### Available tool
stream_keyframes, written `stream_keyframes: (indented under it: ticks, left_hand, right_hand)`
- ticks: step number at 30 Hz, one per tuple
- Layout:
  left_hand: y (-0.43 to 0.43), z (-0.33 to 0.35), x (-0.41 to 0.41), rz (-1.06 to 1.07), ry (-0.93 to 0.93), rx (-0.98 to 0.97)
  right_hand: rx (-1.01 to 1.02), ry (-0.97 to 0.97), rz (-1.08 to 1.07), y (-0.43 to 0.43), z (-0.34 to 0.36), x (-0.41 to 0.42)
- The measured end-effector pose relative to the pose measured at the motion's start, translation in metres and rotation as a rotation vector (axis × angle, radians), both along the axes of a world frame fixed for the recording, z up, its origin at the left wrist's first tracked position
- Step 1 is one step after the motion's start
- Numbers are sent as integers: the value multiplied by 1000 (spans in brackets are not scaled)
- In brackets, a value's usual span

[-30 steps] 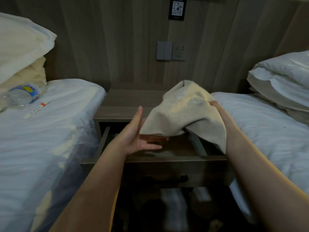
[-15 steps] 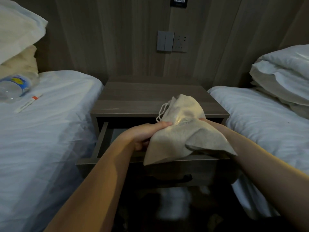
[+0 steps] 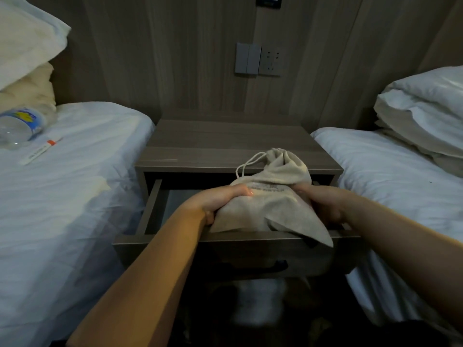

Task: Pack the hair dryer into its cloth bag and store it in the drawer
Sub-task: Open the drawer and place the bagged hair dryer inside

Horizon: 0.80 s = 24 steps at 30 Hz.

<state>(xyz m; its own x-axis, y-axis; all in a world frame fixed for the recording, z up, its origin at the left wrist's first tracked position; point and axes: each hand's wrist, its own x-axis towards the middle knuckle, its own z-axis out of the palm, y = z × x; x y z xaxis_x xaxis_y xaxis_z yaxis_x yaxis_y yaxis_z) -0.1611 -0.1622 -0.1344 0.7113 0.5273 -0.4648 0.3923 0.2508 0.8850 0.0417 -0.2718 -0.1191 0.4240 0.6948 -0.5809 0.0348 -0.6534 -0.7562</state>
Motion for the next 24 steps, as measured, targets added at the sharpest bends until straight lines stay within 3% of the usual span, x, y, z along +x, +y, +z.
stream_keyframes:
  ticks: [4, 8, 12, 16, 18, 20, 22, 24]
  left_hand:
    - [2, 0, 0, -18, -40, -48]
    - [3, 0, 1, -87, -60, -12]
    - [1, 3, 1, -160, -137, 38]
    - [1, 2, 1, -175, -227, 77]
    - [1, 1, 0, -169, -260, 114]
    - [1, 0, -1, -161, -303, 137]
    - [0, 0, -2, -155, -329, 152]
    - [-3, 1, -2, -142, -353, 139]
  right_hand:
    - [162, -31, -55, 11, 4, 21]
    - [184, -15, -33, 25, 9, 21]
    - [56, -484, -161, 40, 4, 23]
    - [-119, -731, 36, 42, 23, 32]
    - [25, -1020, 134, 43, 29, 41]
    - [359, -1152, 259, 40, 32, 38]
    - [485, -1128, 445, 37, 36, 33]
    - [373, -919, 486, 32, 41, 30]
